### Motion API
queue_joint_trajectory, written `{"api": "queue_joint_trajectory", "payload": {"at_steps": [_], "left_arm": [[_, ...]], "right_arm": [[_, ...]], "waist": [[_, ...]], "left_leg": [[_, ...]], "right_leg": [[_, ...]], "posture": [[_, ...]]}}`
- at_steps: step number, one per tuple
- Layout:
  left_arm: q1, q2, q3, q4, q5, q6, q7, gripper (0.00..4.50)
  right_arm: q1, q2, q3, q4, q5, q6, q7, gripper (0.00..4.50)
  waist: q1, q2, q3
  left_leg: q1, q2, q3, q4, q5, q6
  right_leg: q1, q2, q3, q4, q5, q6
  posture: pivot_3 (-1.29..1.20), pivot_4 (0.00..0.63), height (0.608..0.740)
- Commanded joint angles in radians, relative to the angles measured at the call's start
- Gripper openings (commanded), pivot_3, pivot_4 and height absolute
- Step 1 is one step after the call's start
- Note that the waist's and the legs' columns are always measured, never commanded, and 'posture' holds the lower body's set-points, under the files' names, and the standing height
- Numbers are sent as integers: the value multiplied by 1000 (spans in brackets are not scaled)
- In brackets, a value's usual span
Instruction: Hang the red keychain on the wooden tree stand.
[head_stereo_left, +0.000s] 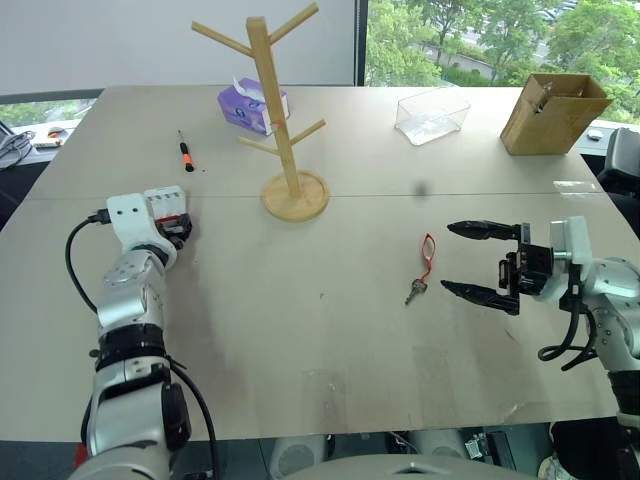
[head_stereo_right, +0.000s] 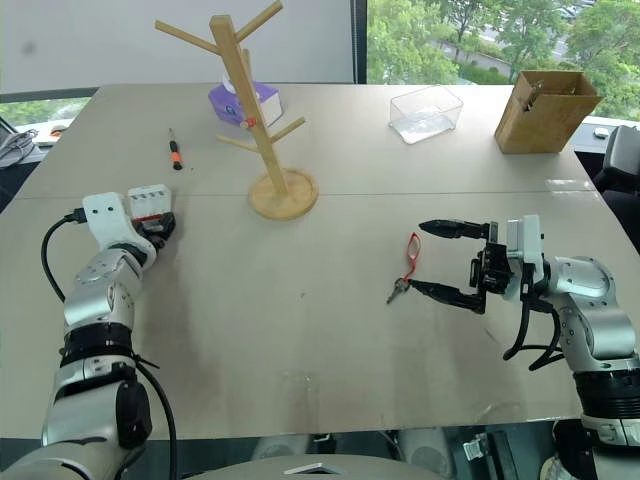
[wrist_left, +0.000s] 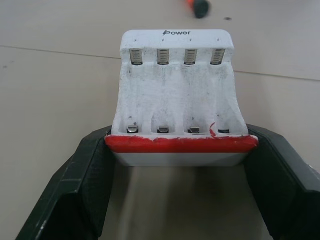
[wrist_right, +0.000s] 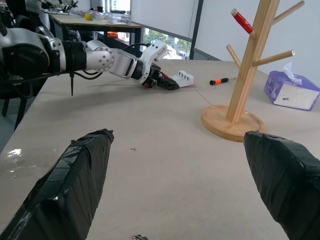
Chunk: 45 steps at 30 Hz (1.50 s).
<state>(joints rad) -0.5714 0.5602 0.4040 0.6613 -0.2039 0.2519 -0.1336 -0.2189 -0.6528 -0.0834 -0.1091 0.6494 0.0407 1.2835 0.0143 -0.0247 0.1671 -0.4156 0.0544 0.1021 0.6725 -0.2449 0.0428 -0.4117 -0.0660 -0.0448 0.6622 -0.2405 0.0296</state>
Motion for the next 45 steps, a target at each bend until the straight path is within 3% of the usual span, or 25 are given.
{"api": "queue_joint_trajectory", "payload": {"at_steps": [1,8,14,15,16,25,27,30,33,36,41,45], "left_arm": [[-117,62,6,199,34,-110,39,3138],[-283,103,-11,459,62,-234,77,3138],[-358,99,-10,537,56,-279,96,3138],[-362,94,-8,539,52,-286,93,4177],[-364,89,-6,539,47,-294,90,4434],[-292,55,-13,437,21,-302,1,4482],[-242,26,-12,327,-23,-286,-95,4482],[-42,-44,-40,-105,-148,-164,-247,4482],[241,-52,-138,-623,-268,-28,-375,4482],[442,-26,-178,-950,-327,36,-427,4482],[621,-14,-175,-1215,-384,37,-480,4482],[732,-28,-199,-1266,-348,-53,-548,4482]], "right_arm": [[-13,11,-9,-16,-5,0,-4,4500],[-9,31,-10,-20,-19,4,-17,4500],[-4,40,-11,-23,-25,3,-23,4500],[-2,41,-11,-24,-25,3,-25,4500],[0,41,-12,-25,-26,2,-26,4500],[17,51,-24,-25,-27,7,-56,4500],[23,51,-31,-26,-24,21,-78,4500],[19,61,-63,-58,6,96,-181,4500],[44,37,-78,-118,-17,184,-290,4500],[63,31,-89,-183,-11,300,-417,4500],[80,27,-51,-301,-48,569,-668,4500],[63,81,-39,-378,-16,791,-854,4500]], "waist": [[0,-1,0],[-1,-4,2],[-1,-6,2],[-1,-6,2],[-2,-6,2],[-2,-6,2],[-1,-6,2],[-2,-6,2],[-11,-6,2],[-19,-6,2],[-18,-3,0],[-18,-2,0]], "left_leg": [[0,0,0,0,0,0],[0,-1,1,0,0,0],[-1,0,2,0,0,0],[-1,0,3,0,0,0],[-1,0,3,0,0,0],[-1,0,5,0,0,0],[-1,0,5,0,0,0],[-1,2,3,0,0,-1],[0,1,3,0,0,-1],[0,2,3,0,0,-1],[1,2,-2,-2,1,-2],[1,1,-1,-2,-1,1]], "right_leg": [[0,0,0,0,0,0],[0,0,-1,0,0,0],[0,0,-1,0,0,0],[0,0,-1,0,0,0],[0,0,-1,0,0,0],[0,0,-1,0,0,0],[0,0,-1,0,0,0],[0,-1,0,1,0,0],[-1,-4,2,1,0,0],[-1,-5,2,1,0,0],[-1,-4,3,1,0,-1],[-1,-2,3,1,0,-1]], "posture": [[0,150,740],[0,150,740],[0,150,740],[0,150,740],[0,150,740],[0,150,740],[0,150,740],[0,150,740],[0,150,740],[0,150,740],[0,150,740],[0,150,740]]}}
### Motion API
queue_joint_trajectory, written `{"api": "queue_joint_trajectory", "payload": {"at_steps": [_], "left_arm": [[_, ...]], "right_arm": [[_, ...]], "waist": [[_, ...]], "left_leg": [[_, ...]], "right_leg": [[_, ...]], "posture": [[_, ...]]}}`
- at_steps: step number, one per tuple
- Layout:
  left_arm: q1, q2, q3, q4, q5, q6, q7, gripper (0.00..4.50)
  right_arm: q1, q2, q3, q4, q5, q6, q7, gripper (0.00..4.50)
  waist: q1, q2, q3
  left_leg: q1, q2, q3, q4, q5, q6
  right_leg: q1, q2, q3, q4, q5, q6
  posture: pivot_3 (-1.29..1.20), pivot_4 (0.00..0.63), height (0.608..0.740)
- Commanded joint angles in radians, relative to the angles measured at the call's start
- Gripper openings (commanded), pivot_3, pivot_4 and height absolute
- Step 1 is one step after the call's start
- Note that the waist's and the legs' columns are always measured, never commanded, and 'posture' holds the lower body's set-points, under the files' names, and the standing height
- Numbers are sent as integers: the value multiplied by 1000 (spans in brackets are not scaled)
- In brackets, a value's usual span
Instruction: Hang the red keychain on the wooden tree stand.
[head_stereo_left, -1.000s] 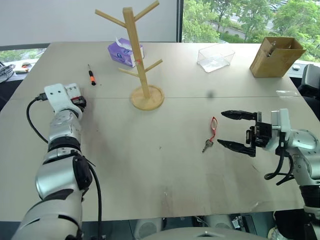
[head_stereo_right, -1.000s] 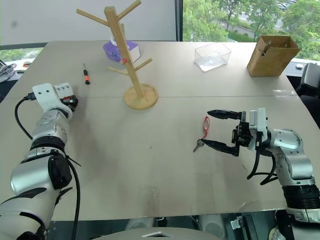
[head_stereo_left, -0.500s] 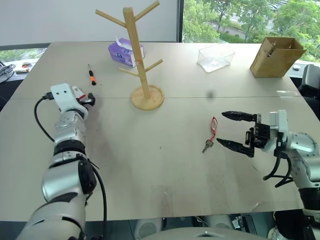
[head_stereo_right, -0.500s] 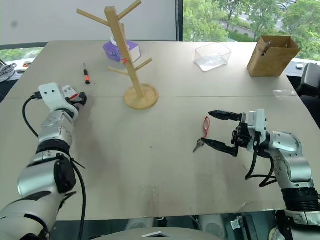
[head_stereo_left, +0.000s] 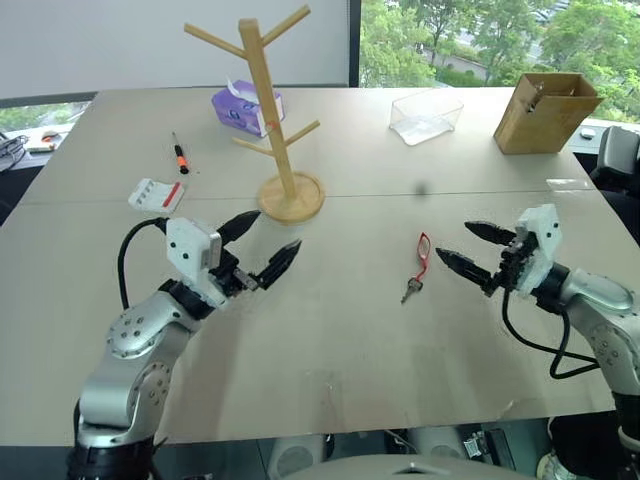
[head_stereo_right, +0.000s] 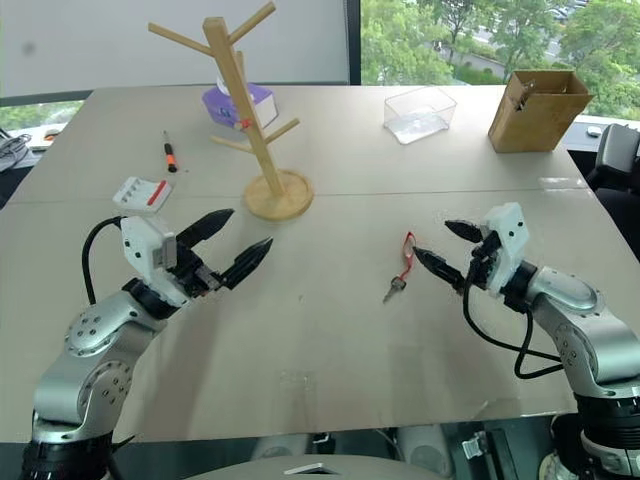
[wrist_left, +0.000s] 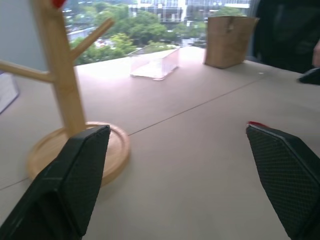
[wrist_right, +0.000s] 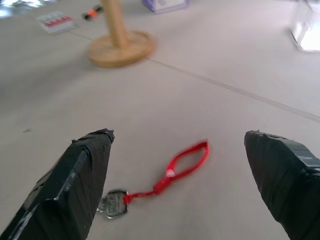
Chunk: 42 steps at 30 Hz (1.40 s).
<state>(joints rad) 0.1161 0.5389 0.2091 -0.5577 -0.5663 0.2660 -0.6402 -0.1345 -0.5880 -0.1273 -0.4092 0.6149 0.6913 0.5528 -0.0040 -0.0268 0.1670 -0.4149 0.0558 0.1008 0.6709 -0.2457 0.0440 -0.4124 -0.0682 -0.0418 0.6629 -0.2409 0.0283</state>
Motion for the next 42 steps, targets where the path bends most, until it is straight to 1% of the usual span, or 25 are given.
{"api": "queue_joint_trajectory", "payload": {"at_steps": [1,5,7,12,15,20,27,35,42], "left_arm": [[56,-11,-8,-48,19,-76,-44,4482],[190,-2,-44,-63,38,-170,-164,4482],[238,8,-51,-63,45,-202,-206,4482],[297,33,-42,14,101,-323,-293,4482],[305,27,-43,50,113,-360,-303,4482],[314,-2,-84,140,167,-438,-310,4482],[339,-18,-121,183,204,-497,-313,4482],[340,-22,-140,204,223,-521,-297,4482],[340,-23,-143,200,234,-524,-273,4482]], "right_arm": [[-27,19,5,-86,15,176,-147,4500],[-126,84,15,-104,-23,412,-352,4500],[-180,112,20,-113,-33,485,-403,4500],[-295,198,1,-155,4,664,-458,4500],[-318,212,1,-174,7,741,-457,4500],[-357,258,16,-200,10,898,-452,4500],[-357,275,63,-207,-26,923,-459,4500],[-388,344,108,-122,-115,908,-487,4500],[-375,397,100,-70,-177,897,-503,4500]], "waist": [[0,0,0],[-3,0,0],[-6,1,0],[-6,2,-1],[-5,2,-1],[-9,3,-1],[-11,3,-1],[-11,4,-1],[-12,4,0]], "left_leg": [[0,0,0,0,0,0],[-1,0,1,0,0,1],[-1,0,1,-1,0,1],[-2,0,0,-1,-1,1],[-2,0,0,-2,-1,1],[-2,0,0,-2,-1,2],[-2,0,0,-2,-1,2],[-3,0,0,-2,-1,2],[-3,0,0,-3,-1,2]], "right_leg": [[0,0,0,0,0,0],[-1,1,-1,-1,0,0],[-2,1,0,-1,-2,-3],[-2,1,-1,-1,-2,-3],[-2,1,-1,-2,-2,-3],[-3,0,-1,-2,-2,-3],[-3,0,-2,-3,-2,-3],[-3,-1,-2,-3,-2,-3],[-4,-1,-3,-3,-2,-3]], "posture": [[0,150,740],[0,150,740],[0,150,740],[0,150,740],[0,150,740],[0,150,740],[0,150,740],[0,150,740],[0,150,740]]}}
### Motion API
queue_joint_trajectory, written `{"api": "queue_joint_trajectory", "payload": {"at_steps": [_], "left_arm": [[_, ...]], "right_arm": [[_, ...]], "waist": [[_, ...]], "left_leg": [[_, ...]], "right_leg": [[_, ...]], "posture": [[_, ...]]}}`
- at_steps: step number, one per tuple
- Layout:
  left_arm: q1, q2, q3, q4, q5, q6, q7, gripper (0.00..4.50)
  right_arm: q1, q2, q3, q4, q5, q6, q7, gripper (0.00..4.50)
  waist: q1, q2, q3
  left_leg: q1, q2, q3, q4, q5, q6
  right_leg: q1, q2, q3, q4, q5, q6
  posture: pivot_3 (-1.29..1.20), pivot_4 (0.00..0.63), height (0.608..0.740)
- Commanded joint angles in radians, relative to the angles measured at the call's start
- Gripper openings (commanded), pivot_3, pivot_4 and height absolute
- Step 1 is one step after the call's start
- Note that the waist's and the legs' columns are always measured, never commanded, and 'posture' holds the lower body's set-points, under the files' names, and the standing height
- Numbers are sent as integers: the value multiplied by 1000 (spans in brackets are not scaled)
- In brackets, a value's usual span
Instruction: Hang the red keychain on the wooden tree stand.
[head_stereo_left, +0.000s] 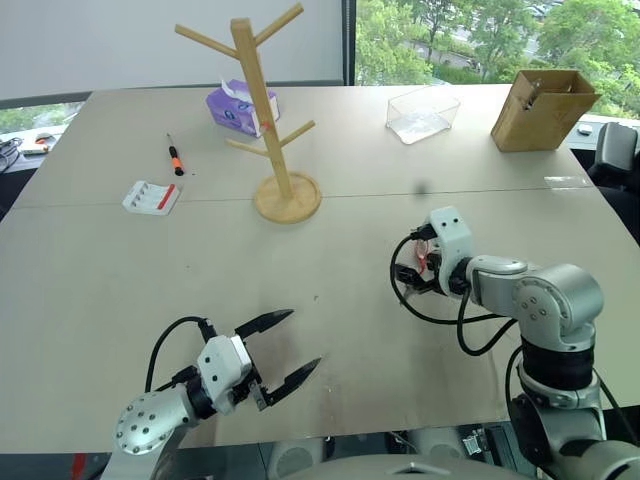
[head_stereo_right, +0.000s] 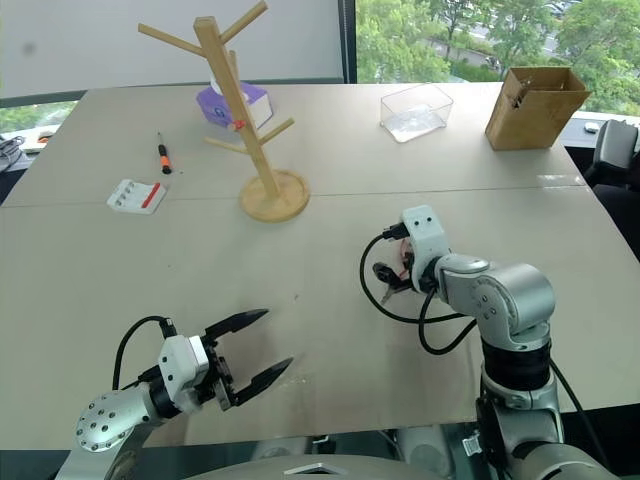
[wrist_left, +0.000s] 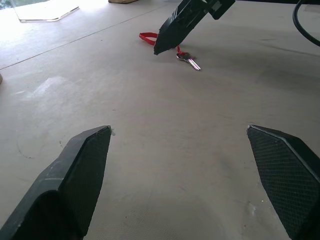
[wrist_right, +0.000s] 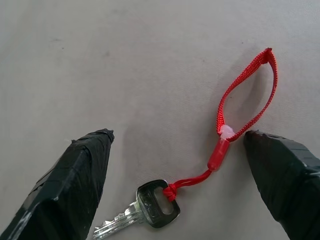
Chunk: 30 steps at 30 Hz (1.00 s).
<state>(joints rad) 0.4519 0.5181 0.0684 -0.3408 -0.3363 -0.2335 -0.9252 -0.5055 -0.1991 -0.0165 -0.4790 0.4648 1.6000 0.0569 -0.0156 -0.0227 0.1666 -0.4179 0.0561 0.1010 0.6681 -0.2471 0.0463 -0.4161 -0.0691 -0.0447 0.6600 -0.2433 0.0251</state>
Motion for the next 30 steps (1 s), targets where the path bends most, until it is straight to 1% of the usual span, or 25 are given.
{"api": "queue_joint_trajectory", "payload": {"at_steps": [1,8,9,11,12,13,14,15,16,17,18,19,23,25,26,28,30], "left_arm": [[4,-1,-3,-18,5,-25,14,4482],[-18,1,-2,-15,10,-17,31,4482],[-22,0,-3,-17,10,-16,33,4500],[-24,0,-6,-21,10,-13,38,4500],[-24,0,-7,-21,10,-14,39,4500],[-24,1,-7,-21,10,-15,40,4500],[-24,1,-8,-20,11,-16,41,4500],[-26,1,-8,-19,11,-16,42,4500],[-26,0,-8,-18,12,-16,43,4500],[-29,-1,-9,-18,13,-16,44,4500],[-30,-1,-10,-18,14,-16,46,4500],[-32,-2,-11,-18,15,-14,48,4500],[-36,-4,-12,-17,17,-14,53,4500],[-36,-6,-12,-16,17,-15,60,4500],[-36,-9,-13,-17,18,-16,65,4500],[-37,-17,-16,-26,17,-9,80,4500],[-48,-32,-13,-53,7,19,114,4500]], "right_arm": [[1,12,-9,3,-34,-12,-7,4500],[9,23,0,10,-57,12,4,4500],[16,11,7,11,-55,14,7,3961],[34,-17,21,10,-45,14,16,3264],[42,-34,27,9,-43,14,21,2671],[49,-49,31,8,-44,14,25,2217],[54,-60,34,6,-46,14,28,1989],[57,-72,37,5,-47,14,33,1393],[63,-85,42,1,-47,14,39,1189],[67,-95,47,-1,-46,14,44,637],[69,-101,51,-3,-45,14,48,225],[69,-101,54,-4,-45,14,51,78],[66,-92,57,-4,-48,14,55,78],[58,-73,28,-9,-53,14,60,78],[54,-86,35,-18,-50,-6,74,78],[51,-137,60,-55,-39,-117,131,78],[48,-217,82,-93,-49,-352,250,78]], "waist": [[0,0,0],[-1,0,0],[0,0,0],[1,0,0],[1,0,0],[1,0,-1],[1,0,-1],[1,0,-1],[2,0,-1],[2,0,-1],[1,0,-1],[2,0,-1],[2,0,-1],[1,0,-1],[1,0,-1],[1,1,0],[0,3,1]], "left_leg": [[0,0,0,0,0,0],[0,0,0,0,0,0],[0,0,0,0,0,0],[0,0,0,0,0,0],[0,0,-1,0,0,0],[0,0,-1,-1,0,0],[0,0,-1,-1,0,0],[0,0,-1,-2,0,0],[0,0,-1,-2,0,0],[0,0,-1,-2,0,0],[0,0,-1,-2,-1,0],[0,0,-1,-2,-1,0],[0,0,-2,-2,-1,0],[0,0,-2,-2,-1,0],[0,0,-2,-2,-1,0],[0,1,-2,-2,-1,0],[-2,0,-2,-2,-1,0]], "right_leg": [[0,0,0,0,0,0],[0,-1,-1,0,0,0],[0,-1,-1,0,0,0],[0,-2,-1,0,0,0],[0,-2,-1,-1,0,0],[0,-2,-1,-2,0,0],[0,-2,-1,-2,0,0],[0,-2,-1,-3,0,0],[0,-2,-1,-3,0,0],[0,-2,-2,-3,0,0],[0,-2,-2,-4,0,0],[0,-2,-2,-4,0,0],[0,-3,-3,-4,0,0],[0,-3,-3,-5,0,0],[0,-4,-3,-5,0,0],[0,-4,-3,-5,0,0],[0,-4,-3,-5,0,0]], "posture": [[0,150,740],[0,150,740],[0,150,740],[0,150,740],[0,150,740],[0,150,740],[0,150,740],[0,150,740],[0,150,740],[0,150,740],[0,150,740],[0,150,740],[0,150,740],[0,150,740],[0,150,740],[0,150,740],[0,150,740]]}}
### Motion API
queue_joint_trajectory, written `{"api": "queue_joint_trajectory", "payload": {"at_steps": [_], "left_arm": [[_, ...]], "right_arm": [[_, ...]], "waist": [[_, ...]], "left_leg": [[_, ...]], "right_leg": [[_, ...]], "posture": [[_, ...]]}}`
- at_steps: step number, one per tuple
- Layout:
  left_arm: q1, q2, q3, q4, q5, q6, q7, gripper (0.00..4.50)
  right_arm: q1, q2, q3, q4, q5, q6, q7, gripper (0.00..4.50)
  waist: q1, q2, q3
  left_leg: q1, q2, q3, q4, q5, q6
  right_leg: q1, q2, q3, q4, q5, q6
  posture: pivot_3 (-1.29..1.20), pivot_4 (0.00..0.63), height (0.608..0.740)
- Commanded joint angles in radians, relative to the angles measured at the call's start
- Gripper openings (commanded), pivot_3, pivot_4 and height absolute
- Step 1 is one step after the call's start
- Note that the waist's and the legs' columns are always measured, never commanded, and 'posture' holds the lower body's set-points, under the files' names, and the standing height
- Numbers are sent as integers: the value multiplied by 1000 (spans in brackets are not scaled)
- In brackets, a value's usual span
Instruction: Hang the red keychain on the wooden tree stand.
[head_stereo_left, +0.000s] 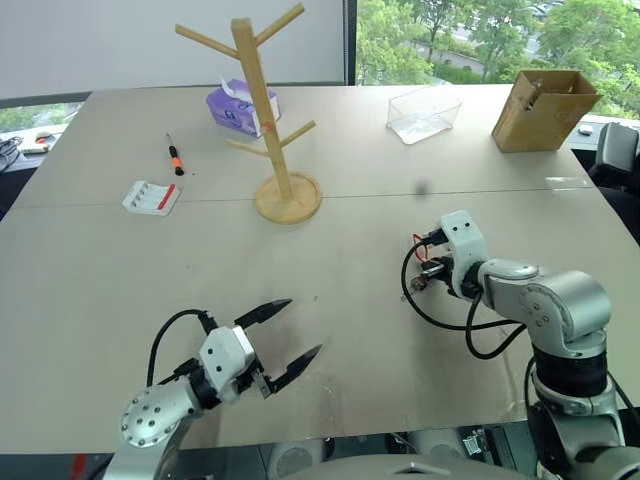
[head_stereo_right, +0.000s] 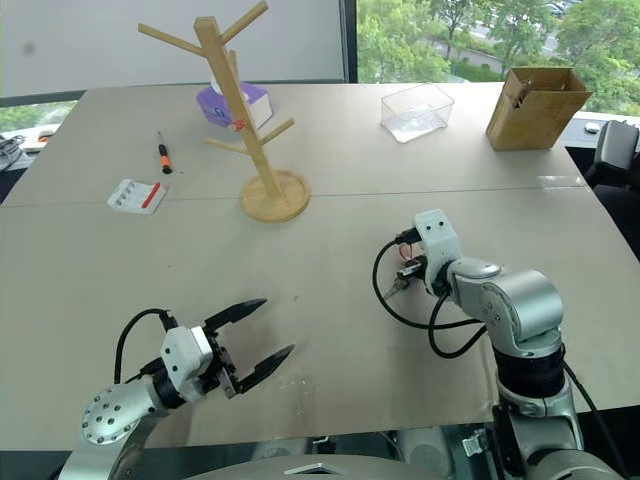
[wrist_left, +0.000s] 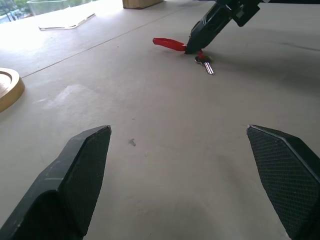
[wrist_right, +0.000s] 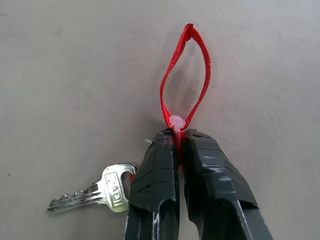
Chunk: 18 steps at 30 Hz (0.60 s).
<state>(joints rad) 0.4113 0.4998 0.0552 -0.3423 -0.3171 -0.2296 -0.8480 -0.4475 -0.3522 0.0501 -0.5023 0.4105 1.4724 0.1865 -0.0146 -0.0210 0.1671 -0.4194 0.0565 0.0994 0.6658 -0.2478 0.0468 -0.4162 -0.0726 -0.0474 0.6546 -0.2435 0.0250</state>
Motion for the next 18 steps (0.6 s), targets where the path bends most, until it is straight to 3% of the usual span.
{"api": "queue_joint_trajectory", "payload": {"at_steps": [1,7,12,18], "left_arm": [[-16,-21,2,-68,-17,31,56,4500],[-145,-76,46,-263,-104,279,289,4500],[-351,-40,136,-398,-230,593,503,4500],[-545,39,296,-394,-429,828,636,4500]], "right_arm": [[-17,-94,15,-74,7,-281,161,78],[-108,-200,-12,-33,-19,-691,386,78],[-200,-235,64,56,-96,-947,520,78],[-342,-201,204,226,-250,-1175,597,78]], "waist": [[-1,2,2],[1,2,2],[2,1,2],[-1,0,2]], "left_leg": [[-1,0,0,0,0,0],[-12,-1,-2,3,0,0],[-11,0,-3,4,1,0],[-10,0,-3,5,4,-5]], "right_leg": [[-1,1,0,0,0,0],[-9,6,-1,3,2,5],[-8,8,0,4,3,5],[-8,9,1,5,3,4]], "posture": [[0,150,740],[0,150,740],[0,150,740],[0,150,740]]}}
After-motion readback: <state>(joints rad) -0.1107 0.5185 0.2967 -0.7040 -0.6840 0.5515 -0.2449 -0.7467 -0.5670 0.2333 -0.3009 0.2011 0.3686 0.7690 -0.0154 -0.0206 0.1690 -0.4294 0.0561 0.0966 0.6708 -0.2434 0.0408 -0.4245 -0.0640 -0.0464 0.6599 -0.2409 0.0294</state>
